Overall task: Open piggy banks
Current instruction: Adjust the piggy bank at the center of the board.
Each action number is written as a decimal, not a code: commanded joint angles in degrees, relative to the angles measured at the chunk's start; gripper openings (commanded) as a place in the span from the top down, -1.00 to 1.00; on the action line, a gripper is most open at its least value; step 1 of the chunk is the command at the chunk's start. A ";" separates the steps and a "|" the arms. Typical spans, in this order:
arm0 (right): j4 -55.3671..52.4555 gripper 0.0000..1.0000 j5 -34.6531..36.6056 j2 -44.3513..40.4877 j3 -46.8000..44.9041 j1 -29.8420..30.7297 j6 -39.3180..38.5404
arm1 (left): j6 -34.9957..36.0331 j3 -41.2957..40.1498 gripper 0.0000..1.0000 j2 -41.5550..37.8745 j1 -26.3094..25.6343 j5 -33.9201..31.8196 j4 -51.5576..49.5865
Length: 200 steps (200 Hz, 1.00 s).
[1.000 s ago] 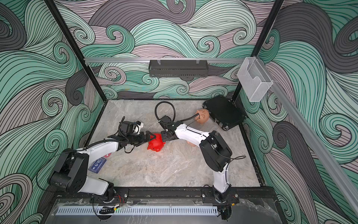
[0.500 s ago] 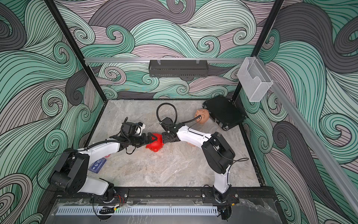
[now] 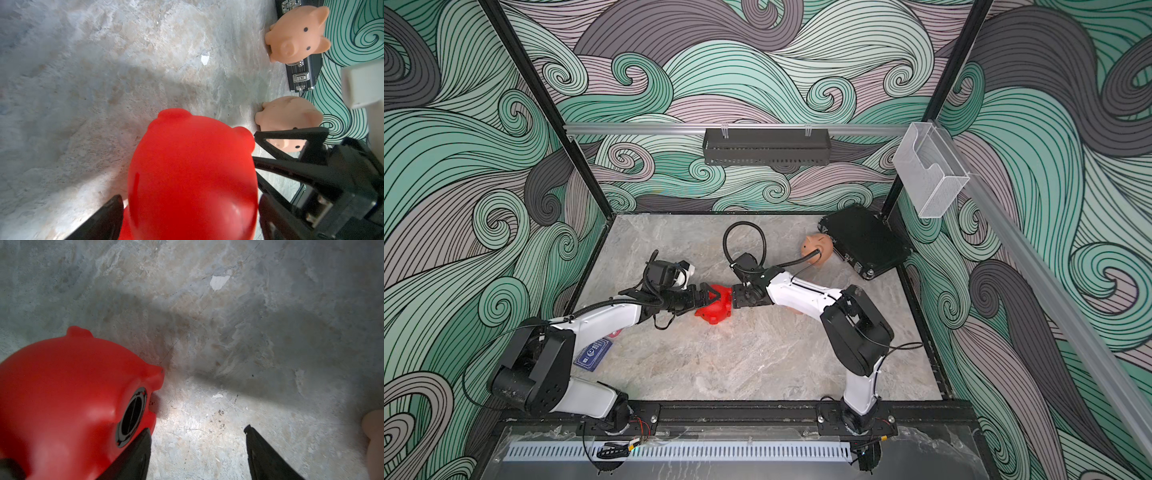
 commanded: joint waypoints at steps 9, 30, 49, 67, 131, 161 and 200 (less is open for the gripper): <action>2.76 -0.43 -3.68 1.31 -0.98 -0.11 2.16 | 2.20 2.76 -0.97 0.12 -0.47 -1.06 -3.87; 3.93 -0.43 -5.20 1.75 -1.50 -0.02 3.30 | 2.58 2.91 -0.97 -0.81 -0.81 -1.06 -3.98; 4.69 -0.41 -6.58 1.93 -2.19 -0.02 4.27 | 2.42 2.47 -0.97 -1.25 -1.43 -1.65 -3.60; 6.84 -0.40 -7.95 1.93 -2.94 -0.02 5.06 | 2.24 2.41 -0.97 -0.69 -1.77 -2.20 -3.64; 10.56 -0.37 -12.41 1.54 -5.36 -0.02 7.48 | 2.75 2.65 -0.97 1.33 -2.07 -5.74 -5.64; 12.32 -0.35 -12.92 0.43 -6.89 -0.10 8.20 | 3.27 2.65 -0.97 1.68 -2.09 -7.42 -6.71; 16.46 -0.29 -11.72 -2.87 -10.48 -0.49 7.76 | 3.42 2.19 -0.95 2.60 -2.04 -9.54 -7.46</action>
